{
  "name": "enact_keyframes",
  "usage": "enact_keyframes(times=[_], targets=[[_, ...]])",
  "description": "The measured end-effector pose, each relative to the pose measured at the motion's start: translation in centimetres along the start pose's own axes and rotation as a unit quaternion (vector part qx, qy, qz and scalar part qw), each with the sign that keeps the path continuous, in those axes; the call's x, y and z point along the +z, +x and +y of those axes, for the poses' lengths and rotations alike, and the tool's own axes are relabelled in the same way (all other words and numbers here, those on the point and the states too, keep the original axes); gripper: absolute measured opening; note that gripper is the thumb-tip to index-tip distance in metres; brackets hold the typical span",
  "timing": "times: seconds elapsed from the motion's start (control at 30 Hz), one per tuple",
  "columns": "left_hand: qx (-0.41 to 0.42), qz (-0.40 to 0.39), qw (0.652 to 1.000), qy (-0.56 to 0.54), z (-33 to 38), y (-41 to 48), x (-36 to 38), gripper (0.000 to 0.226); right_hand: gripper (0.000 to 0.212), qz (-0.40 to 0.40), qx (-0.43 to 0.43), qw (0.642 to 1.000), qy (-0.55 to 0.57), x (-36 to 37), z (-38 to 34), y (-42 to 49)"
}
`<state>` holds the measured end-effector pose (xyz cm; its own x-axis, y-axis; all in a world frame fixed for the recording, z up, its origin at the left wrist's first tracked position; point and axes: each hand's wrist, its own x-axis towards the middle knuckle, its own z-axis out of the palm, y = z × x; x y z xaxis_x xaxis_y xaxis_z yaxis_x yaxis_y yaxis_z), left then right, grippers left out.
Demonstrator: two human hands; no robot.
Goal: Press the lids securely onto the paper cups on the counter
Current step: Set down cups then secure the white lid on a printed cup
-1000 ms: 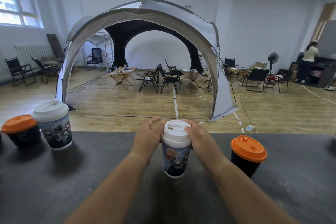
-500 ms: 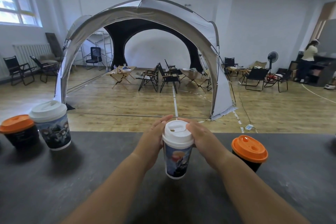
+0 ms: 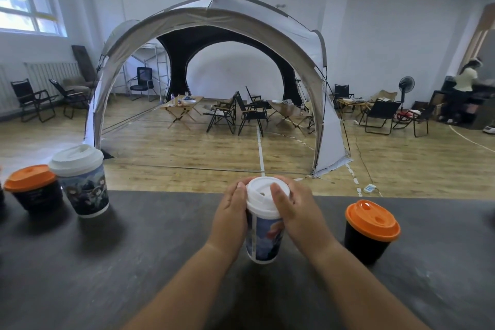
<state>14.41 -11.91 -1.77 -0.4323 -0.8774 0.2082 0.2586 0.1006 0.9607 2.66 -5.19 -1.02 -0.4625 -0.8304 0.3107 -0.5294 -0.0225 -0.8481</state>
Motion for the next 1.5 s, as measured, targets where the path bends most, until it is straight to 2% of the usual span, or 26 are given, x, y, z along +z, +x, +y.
enact_keyframes(times=[0.1,0.17,0.23,0.27,0.37,0.43,0.5,0.6,0.67,0.73,0.83,0.93,1.0,1.07,1.13,1.23,1.33,1.43,1.5], targets=[[0.028,-0.027,0.999,0.026,0.1,-0.6,0.0,0.026,0.066,0.068,-0.008,0.998,0.0,-0.3,0.1,-0.8],[0.027,-0.032,0.999,0.025,0.1,-0.7,-0.2,0.03,0.071,0.02,0.009,0.998,0.051,-0.4,-0.6,-1.3],[0.019,-0.044,0.999,0.026,0.1,-0.4,-0.3,0.035,0.093,-0.044,0.022,0.996,0.074,0.1,-0.9,-1.5],[0.012,-0.048,0.998,0.025,0.0,-0.3,-0.4,0.037,0.095,-0.054,0.033,0.995,0.076,0.2,-1.0,-1.4],[-0.003,-0.055,0.998,0.015,-0.2,-0.2,-0.2,0.037,0.057,-0.052,0.049,0.994,0.082,0.0,-0.9,-1.1],[0.001,-0.055,0.998,0.007,-0.5,-0.4,0.0,0.035,0.049,-0.065,0.045,0.993,0.085,-0.4,-0.7,-1.0],[0.007,-0.05,0.999,0.004,-0.7,-0.6,0.2,0.035,0.058,-0.079,0.049,0.992,0.084,-0.6,-0.4,-1.0],[0.009,-0.05,0.999,0.017,-0.3,-0.4,0.1,0.044,0.088,-0.052,0.037,0.996,0.068,-0.8,-0.2,-1.2],[-0.001,-0.058,0.998,0.023,0.1,0.1,-0.2,0.048,0.083,-0.021,0.024,0.997,0.063,-1.0,-0.5,-1.4],[-0.002,-0.067,0.996,0.053,0.1,0.4,-0.4,0.044,0.073,-0.028,0.024,0.997,0.063,-1.0,-1.0,-1.5],[-0.01,-0.08,0.996,0.042,-0.3,0.0,-0.1,0.039,0.084,-0.03,0.031,0.998,0.048,-0.2,-1.3,-1.5],[-0.001,-0.075,0.997,0.001,-0.6,-0.5,0.5,0.035,0.08,-0.001,0.012,1.0,0.027,0.3,-0.8,-1.6],[0.016,-0.07,0.997,-0.008,-0.9,-0.6,0.7,0.035,0.079,-0.022,0.016,0.999,0.036,0.1,-0.6,-1.6],[0.03,-0.07,0.997,0.005,-0.9,-0.6,0.6,0.048,0.084,-0.071,0.027,0.995,0.065,-0.7,-0.5,-1.4],[0.003,-0.071,0.997,0.01,-0.4,-0.4,0.6,0.057,0.084,-0.098,0.024,0.994,0.05,-1.7,-0.5,-1.1],[-0.002,-0.063,0.997,0.047,0.3,0.4,0.3,0.045,0.074,-0.058,0.028,0.997,0.045,-2.2,-0.8,-1.0],[0.005,-0.07,0.994,0.078,0.4,0.2,0.3,0.037,0.093,-0.054,0.019,0.998,0.015,-1.4,-1.3,-1.3],[-0.009,-0.091,0.994,0.065,0.1,-0.3,0.6,0.036,0.082,-0.019,0.006,1.0,-0.01,-1.0,-1.1,-1.6],[-0.004,-0.099,0.994,0.055,-0.3,-0.4,0.6,0.038,0.08,-0.034,0.007,0.999,-0.006,-1.4,-0.8,-1.6]])
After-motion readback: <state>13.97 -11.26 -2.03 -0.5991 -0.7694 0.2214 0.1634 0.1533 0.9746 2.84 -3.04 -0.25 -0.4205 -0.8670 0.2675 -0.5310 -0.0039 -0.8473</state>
